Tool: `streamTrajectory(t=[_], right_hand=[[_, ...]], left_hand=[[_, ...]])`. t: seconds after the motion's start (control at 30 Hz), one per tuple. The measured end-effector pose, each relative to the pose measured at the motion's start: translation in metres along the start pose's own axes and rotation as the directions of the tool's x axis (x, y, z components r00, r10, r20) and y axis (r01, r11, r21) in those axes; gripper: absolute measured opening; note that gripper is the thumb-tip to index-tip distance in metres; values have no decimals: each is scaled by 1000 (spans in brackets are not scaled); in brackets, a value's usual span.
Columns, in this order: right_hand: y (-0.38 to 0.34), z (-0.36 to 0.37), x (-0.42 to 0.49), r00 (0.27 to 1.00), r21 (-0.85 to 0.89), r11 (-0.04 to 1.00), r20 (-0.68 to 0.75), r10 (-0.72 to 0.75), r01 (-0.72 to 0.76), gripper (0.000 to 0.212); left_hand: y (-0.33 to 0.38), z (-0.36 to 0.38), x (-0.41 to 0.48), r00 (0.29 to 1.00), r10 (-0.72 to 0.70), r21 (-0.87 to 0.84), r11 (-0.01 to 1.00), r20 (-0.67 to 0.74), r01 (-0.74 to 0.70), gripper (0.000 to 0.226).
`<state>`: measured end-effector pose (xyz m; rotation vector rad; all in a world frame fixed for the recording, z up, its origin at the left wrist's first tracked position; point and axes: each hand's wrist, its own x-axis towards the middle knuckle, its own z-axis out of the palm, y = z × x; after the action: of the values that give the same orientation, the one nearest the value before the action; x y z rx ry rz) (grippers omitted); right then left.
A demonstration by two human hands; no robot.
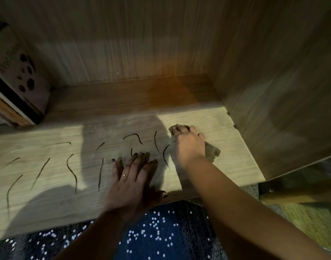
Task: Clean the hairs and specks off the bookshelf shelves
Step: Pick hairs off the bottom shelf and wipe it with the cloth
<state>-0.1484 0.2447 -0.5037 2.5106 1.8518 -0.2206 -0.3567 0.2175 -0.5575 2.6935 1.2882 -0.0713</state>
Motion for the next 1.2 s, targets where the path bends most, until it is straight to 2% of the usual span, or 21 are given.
streamTrajectory(t=[0.23,0.33,0.63,0.83,1.03,1.2], right_hand=[[7,13,-63,1000,16,1000,-6,23,-23,57],[10,19,-74,999,17,999,-23,45,-45,55],[4,3,-15,998,-11,999,-41,45,-45,49],[6,-4,1,1000,-34,999,1,6,-6,49],[11,4,-51,1000,26,1000,7,1,-1,58],[9,12,-111,996,90,995,81,37,-44,61]], left_hand=[[2,-3,-1,996,27,-17,999,-80,-29,94],[1,-2,-1,995,39,-3,999,-94,-40,95],[2,-3,-2,996,29,-40,999,-81,-32,92],[0,3,-1,995,36,-30,999,-89,-39,91],[0,4,-2,990,36,-31,999,-138,-41,94],[1,-2,-3,993,2,-71,997,-117,-10,97]])
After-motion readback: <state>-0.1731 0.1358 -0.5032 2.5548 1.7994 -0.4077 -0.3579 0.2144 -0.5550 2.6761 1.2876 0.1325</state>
